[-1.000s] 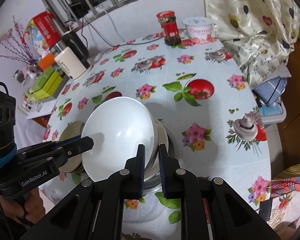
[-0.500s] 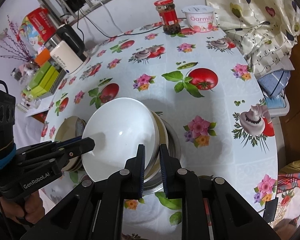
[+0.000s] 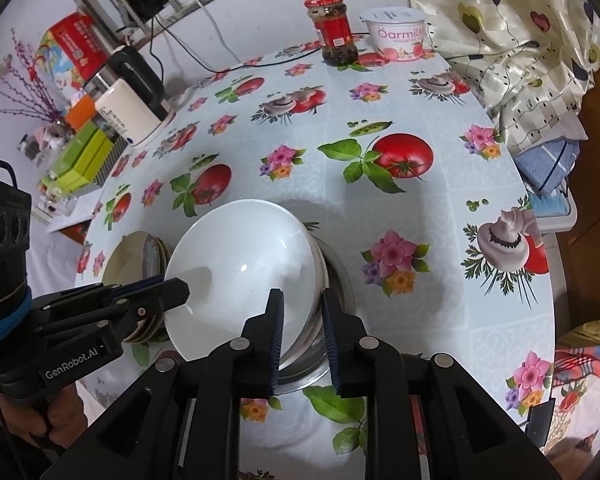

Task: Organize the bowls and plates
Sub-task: 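Lower the striped bowl into the white bowl inside the steel bowl, then grip the rim of the steel bowl stack with both tools and lift it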

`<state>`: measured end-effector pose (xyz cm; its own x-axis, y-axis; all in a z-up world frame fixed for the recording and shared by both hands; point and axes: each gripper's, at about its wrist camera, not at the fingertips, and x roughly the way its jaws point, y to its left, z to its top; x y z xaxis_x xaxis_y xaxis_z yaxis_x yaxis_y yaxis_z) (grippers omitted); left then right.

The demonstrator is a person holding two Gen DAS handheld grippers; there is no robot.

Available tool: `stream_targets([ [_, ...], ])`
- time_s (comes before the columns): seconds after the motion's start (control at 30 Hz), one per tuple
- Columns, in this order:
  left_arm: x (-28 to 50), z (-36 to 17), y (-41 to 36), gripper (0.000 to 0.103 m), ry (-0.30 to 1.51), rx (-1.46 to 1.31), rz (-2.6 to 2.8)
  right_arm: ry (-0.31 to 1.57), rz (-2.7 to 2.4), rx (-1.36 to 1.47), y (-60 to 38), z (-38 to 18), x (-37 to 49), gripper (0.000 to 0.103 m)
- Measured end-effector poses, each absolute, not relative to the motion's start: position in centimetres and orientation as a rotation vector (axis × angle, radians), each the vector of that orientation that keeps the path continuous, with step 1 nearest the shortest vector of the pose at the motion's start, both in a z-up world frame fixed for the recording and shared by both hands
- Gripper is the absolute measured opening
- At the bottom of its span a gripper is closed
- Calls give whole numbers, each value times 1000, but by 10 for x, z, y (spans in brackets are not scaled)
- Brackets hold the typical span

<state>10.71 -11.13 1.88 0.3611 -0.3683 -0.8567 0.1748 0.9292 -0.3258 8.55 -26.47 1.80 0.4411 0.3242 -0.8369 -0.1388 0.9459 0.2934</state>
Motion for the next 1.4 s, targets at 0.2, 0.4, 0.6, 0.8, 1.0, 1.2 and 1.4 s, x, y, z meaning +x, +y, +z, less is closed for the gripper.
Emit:
stream_targets([
  [0.2,103,24,-107,14,1108,-202,-374,1052,300,179,-264,22,83,30],
  [0.4,99,30,-100,14,1056,-223,-390,1019,283,201,-275,25,78,31],
  [0.6,93,34,-90,14,1007,-235,-388,980,279,236,-286,30,71,31],
  [0.8,86,35,-81,14,972,-237,-372,941,287,266,-297,33,63,31],
  [1.0,82,30,-76,14,964,-238,-351,924,280,311,-309,30,58,31],
  [1.2,79,28,-75,14,954,-229,-329,894,288,329,-315,29,53,42],
  [1.4,76,26,-76,14,950,-220,-320,864,301,307,-315,29,48,42],
])
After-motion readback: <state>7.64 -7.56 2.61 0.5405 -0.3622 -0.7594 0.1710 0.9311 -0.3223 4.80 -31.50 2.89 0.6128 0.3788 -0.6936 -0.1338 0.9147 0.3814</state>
